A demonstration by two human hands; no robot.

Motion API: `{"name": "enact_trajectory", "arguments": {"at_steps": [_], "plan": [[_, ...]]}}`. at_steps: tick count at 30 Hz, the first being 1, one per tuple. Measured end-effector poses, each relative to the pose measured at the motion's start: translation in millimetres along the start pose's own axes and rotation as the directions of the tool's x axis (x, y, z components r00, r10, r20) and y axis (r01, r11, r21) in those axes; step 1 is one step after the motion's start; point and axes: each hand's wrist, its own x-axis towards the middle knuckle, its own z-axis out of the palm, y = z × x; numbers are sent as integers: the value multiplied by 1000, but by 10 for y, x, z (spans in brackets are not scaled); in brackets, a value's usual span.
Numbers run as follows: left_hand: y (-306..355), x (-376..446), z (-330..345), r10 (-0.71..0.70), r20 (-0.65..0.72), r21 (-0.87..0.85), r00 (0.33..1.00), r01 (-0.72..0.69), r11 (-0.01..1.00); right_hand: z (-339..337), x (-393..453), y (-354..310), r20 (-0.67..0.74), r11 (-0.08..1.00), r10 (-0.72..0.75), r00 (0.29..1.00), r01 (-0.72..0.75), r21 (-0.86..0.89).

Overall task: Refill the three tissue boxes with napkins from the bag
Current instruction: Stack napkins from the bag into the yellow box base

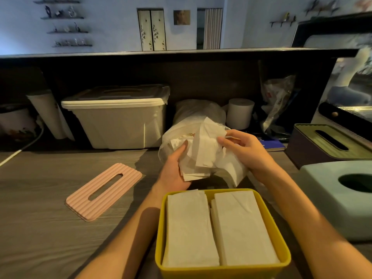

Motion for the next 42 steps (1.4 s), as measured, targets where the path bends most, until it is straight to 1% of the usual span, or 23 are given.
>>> {"name": "enact_trajectory", "arguments": {"at_steps": [3,6,8,10,11,13,15,18,20,23,25,27,29,30,33,34,36,38,42], "plan": [[-24,21,1,17,26,91,1000,-19,996,15,-16,-19,68,999,19,998,-16,-36],[-41,-30,29,10,59,4,998,-10,1000,44,-24,-25,114,998,27,993,-20,-57],[-61,-2,25,6,89,6,996,-7,1000,68,-20,-5,116,992,11,993,5,-129],[-90,33,28,-11,109,59,994,5,998,110,-13,21,89,967,-37,995,58,-247],[-102,55,36,-26,94,81,995,18,997,132,-10,34,66,952,-72,995,88,-292],[-107,68,53,-41,59,132,997,33,991,158,5,72,-8,928,-139,990,127,-349],[-100,68,69,-23,37,164,999,16,986,154,26,113,-81,916,-182,980,138,-377],[-108,55,67,17,18,140,1000,-19,990,142,49,151,-137,916,-187,973,122,-383],[-95,19,81,45,11,126,999,-46,991,145,61,156,-132,920,-182,974,122,-372],[-81,-1,64,54,25,137,998,-57,989,148,62,143,-101,926,-190,976,144,-349],[-68,-30,82,63,31,144,998,-67,987,138,53,126,-72,916,-222,972,183,-357],[-61,-49,105,21,1,145,1000,-21,989,127,42,108,-14,918,-237,971,220,-330],[-76,-43,111,-26,13,150,1000,24,988,135,30,96,40,925,-227,973,228,-304],[-85,-43,109,-32,23,161,999,27,987,147,27,101,43,917,-228,973,229,-328],[-111,-19,93,-64,56,198,996,52,979,195,17,115,-9,871,-247,969,218,-440],[-117,-13,92,-62,34,227,998,52,973,208,12,116,-27,868,-249,968,210,-450],[-107,-21,106,-48,5,241,999,45,969,218,11,124,-61,873,-264,963,212,-439],[-99,-31,129,-46,11,247,999,41,968,214,12,129,-89,877,-287,954,224,-424],[-141,-22,122,19,64,296,998,-38,954,228,23,144,-125,895,-303,945,237,-379]]}}
